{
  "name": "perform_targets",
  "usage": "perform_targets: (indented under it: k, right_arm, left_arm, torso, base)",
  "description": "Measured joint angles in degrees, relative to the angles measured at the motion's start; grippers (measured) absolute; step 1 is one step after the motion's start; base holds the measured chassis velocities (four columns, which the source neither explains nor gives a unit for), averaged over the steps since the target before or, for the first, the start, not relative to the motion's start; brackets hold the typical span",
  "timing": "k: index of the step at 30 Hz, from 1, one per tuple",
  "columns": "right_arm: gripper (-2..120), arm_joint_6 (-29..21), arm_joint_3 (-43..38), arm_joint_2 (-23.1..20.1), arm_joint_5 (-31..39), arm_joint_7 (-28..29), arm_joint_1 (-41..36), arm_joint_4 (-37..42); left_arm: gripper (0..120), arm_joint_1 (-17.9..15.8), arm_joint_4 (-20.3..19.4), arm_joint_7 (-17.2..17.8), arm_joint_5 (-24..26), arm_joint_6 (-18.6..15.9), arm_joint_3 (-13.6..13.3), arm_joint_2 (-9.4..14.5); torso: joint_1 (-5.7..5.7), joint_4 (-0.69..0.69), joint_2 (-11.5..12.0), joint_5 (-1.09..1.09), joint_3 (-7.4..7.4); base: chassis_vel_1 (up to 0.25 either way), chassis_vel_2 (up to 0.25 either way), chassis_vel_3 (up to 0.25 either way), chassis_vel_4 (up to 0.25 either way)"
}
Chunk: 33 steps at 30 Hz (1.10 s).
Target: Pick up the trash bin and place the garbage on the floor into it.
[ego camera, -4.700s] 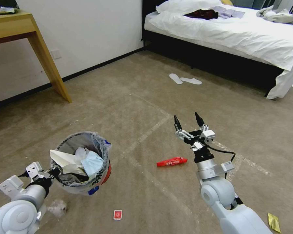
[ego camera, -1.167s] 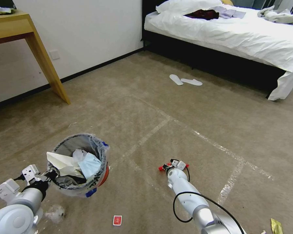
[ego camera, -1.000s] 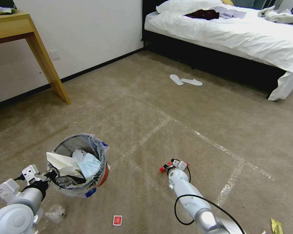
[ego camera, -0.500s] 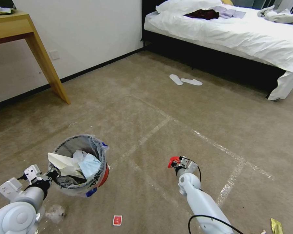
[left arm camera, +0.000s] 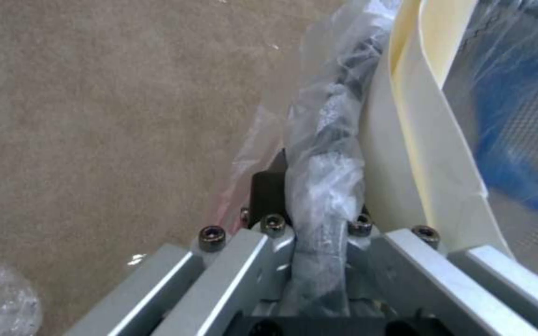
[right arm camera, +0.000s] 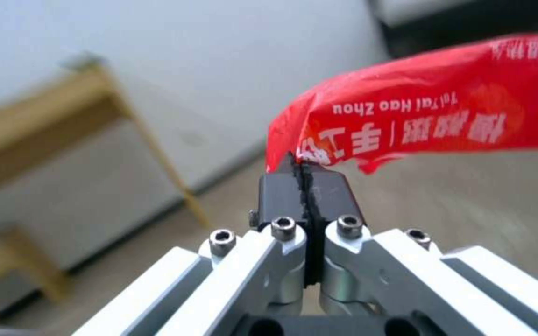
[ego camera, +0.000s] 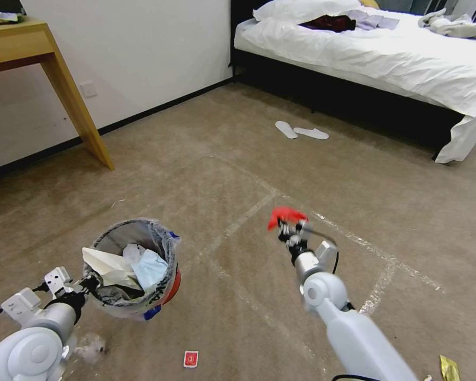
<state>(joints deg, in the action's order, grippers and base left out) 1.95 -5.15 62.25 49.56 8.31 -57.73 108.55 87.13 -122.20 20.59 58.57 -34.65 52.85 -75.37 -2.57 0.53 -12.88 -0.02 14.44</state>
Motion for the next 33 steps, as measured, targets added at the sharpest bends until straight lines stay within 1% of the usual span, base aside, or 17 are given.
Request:
perform_targets:
  k: [1, 2, 3, 4, 5, 6, 8, 9, 11, 12, 15, 16, 21, 27, 33]
  right_arm:
    - [0, 0.0, 0.0, 0.0, 0.0, 0.0, 0.0, 0.0]
    - [0, 1.6, 2.0, -3.2, 1.7, -1.3, 1.2, 3.9]
    - [0, 2.5, 3.3, -4.7, 2.9, -2.3, 2.1, 6.3]
    - [0, 2.5, 3.3, -4.7, 2.9, -2.3, 2.1, 6.3]
    - [0, 3.8, 5.3, -6.5, 4.5, -3.7, 3.5, 9.4]
    - [0, 3.8, 5.3, -6.5, 4.5, -3.7, 3.5, 9.4]
    - [0, 5.6, 9.5, -8.8, 6.8, -6.0, 6.3, 13.3]
    - [0, 5.6, 9.5, -8.8, 6.8, -6.0, 6.3, 13.3]
    - [0, 7.4, 15.3, -10.2, 8.0, -8.3, 10.2, 15.0]
    - [0, 7.4, 15.3, -10.2, 8.0, -8.3, 10.2, 15.0]
    - [0, 8.7, 21.9, -10.5, 8.4, -10.4, 15.3, 15.2]
    - [0, 8.7, 21.9, -10.5, 8.4, -10.4, 15.3, 15.2]
    - [0, 9.3, 28.1, -9.6, 9.0, -11.0, 21.3, 14.7]
    - [0, 9.2, 31.4, -8.4, 9.6, -9.8, 23.7, 14.5]
    - [0, 9.0, 33.3, -7.9, 10.7, -9.9, 24.7, 14.2]
  left_arm:
    - [1, 0.0, 0.0, 0.0, 0.0, 0.0, 0.0, 0.0]
    - [1, -0.1, -0.1, 0.0, 0.0, 0.0, 0.0, -0.1]
    - [1, -0.1, -0.1, 0.0, 0.0, -0.1, -0.1, -0.2]
    - [1, -0.1, -0.1, 0.0, 0.0, -0.1, -0.1, -0.2]
    - [1, -0.2, -0.1, 0.0, -0.1, -0.1, -0.2, -0.4]
    - [1, -0.2, -0.1, 0.0, -0.1, -0.1, -0.2, -0.4]
    - [1, -0.3, 0.0, 0.0, -0.3, -0.1, -0.4, -0.6]
    - [1, -0.3, 0.0, 0.0, -0.3, -0.1, -0.4, -0.6]
    - [1, -0.5, 0.1, 0.0, -0.5, -0.1, -0.7, -0.8]
    - [1, -0.5, 0.1, 0.0, -0.5, -0.1, -0.7, -0.8]
    - [1, -0.6, 0.2, 0.0, -0.6, -0.2, -0.9, -0.9]
    - [1, -0.6, 0.2, 0.0, -0.6, -0.2, -0.9, -0.9]
    - [1, -0.7, 0.2, 0.0, -0.8, -0.2, -1.0, -1.0]
    - [1, -0.8, 0.1, 0.0, -0.8, -0.3, -1.0, -1.1]
    - [1, -1.2, 0.0, 0.0, -0.8, -0.3, -1.3, -1.2]
  torso:
    - [0.00, 0.00, 0.0, 0.00, 0.00]
    - [0.00, 0.00, 0.0, 0.01, 0.00]
    - [0.00, 0.01, 0.0, 0.02, 0.00]
    - [0.00, 0.01, 0.0, 0.02, 0.00]
    - [0.00, 0.00, 0.0, 0.01, 0.00]
    - [0.00, 0.00, 0.0, 0.01, 0.00]
    - [0.00, -0.01, 0.0, 0.02, 0.00]
    - [0.00, -0.01, 0.0, 0.02, 0.00]
    - [0.00, 0.00, 0.0, 0.02, 0.01]
    - [0.00, 0.00, 0.0, 0.02, 0.01]
    - [0.00, -0.01, 0.0, 0.02, 0.01]
    - [0.00, -0.01, 0.0, 0.02, 0.01]
    - [0.00, -0.01, 0.0, 0.01, 0.01]
    - [0.00, 0.00, 0.0, 0.01, 0.01]
    - [0.00, 0.00, 0.0, 0.01, 0.01]
  base:
    - [0.000, 0.000, 0.000, 0.000]
    - [0.000, 0.000, 0.000, 0.000]
    - [0.000, 0.000, 0.000, 0.000]
    - [0.000, 0.000, 0.000, 0.000]
    - [0.000, 0.000, 0.000, 0.000]
    - [0.000, 0.000, 0.000, 0.000]
    - [0.000, 0.000, 0.000, 0.000]
    - [0.000, 0.000, 0.000, 0.000]
    - [0.000, 0.000, 0.000, 0.000]
    - [0.000, 0.000, 0.000, 0.000]
    - [0.000, 0.000, 0.000, 0.000]
    - [0.000, 0.000, 0.000, 0.000]
    - [0.000, 0.000, 0.000, 0.000]
    - [0.000, 0.000, 0.000, 0.000]
    - [0.000, 0.000, 0.000, 0.000]
